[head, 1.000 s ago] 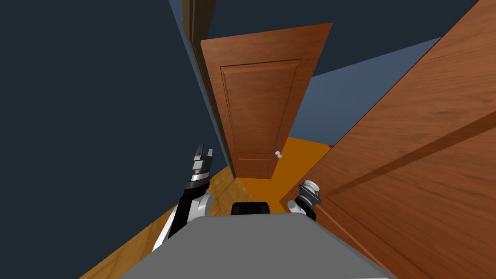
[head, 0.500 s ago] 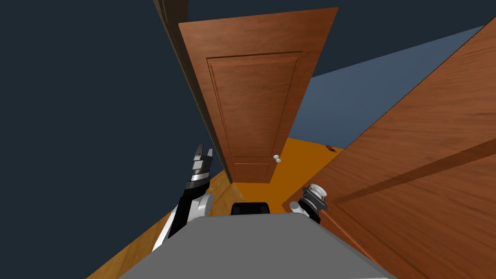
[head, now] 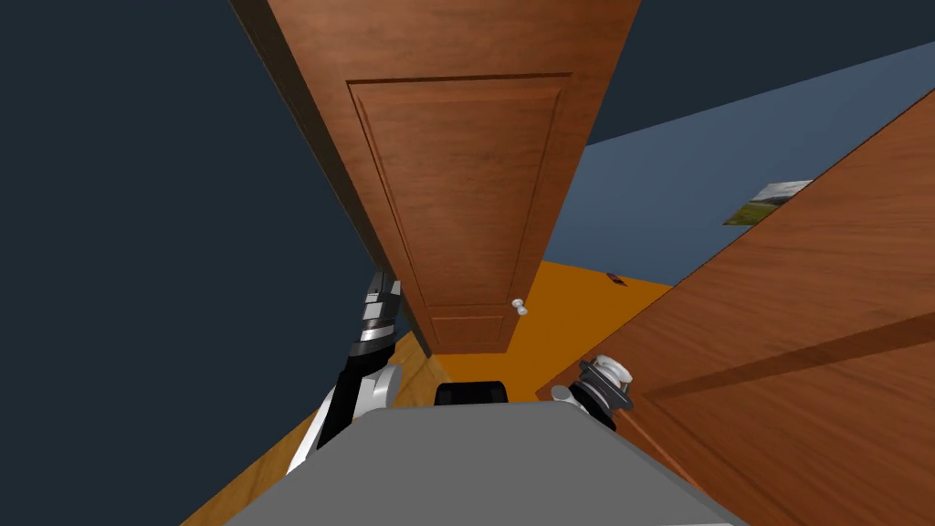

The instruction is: Push the door open

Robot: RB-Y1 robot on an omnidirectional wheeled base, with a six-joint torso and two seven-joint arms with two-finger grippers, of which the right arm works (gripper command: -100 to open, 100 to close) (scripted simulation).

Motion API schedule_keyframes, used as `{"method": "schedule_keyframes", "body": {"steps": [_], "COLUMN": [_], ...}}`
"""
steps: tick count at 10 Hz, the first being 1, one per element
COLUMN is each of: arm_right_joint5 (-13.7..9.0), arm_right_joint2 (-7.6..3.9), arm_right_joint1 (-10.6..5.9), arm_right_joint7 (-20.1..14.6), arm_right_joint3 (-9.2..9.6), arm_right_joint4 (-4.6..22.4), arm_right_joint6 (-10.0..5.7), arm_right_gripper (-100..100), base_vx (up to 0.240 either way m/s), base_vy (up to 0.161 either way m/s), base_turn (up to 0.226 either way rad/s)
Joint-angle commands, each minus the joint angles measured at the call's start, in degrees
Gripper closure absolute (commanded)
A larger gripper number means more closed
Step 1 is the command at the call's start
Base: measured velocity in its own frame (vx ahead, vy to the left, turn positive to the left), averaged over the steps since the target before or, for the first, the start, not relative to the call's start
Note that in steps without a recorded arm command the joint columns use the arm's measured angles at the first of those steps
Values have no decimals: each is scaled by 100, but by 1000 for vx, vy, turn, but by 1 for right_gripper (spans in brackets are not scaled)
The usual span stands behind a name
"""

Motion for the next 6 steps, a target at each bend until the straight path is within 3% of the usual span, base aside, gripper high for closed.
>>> {"method": "schedule_keyframes", "body": {"steps": [1, 4, 6], "arm_right_joint5": [-84, -214, -348], "arm_right_joint2": [-50, -104, -139], "arm_right_joint1": [-74, -190, -308], "arm_right_joint7": [71, 183, 297], "arm_right_joint3": [-120, -306, -497], "arm_right_joint4": [46, 118, 192], "arm_right_joint6": [-121, -309, -503], "arm_right_gripper": [100, 100, 100], "base_vx": [24, 34, 21], "base_vy": [-114, -222, -152], "base_turn": [99, 101, 96]}}
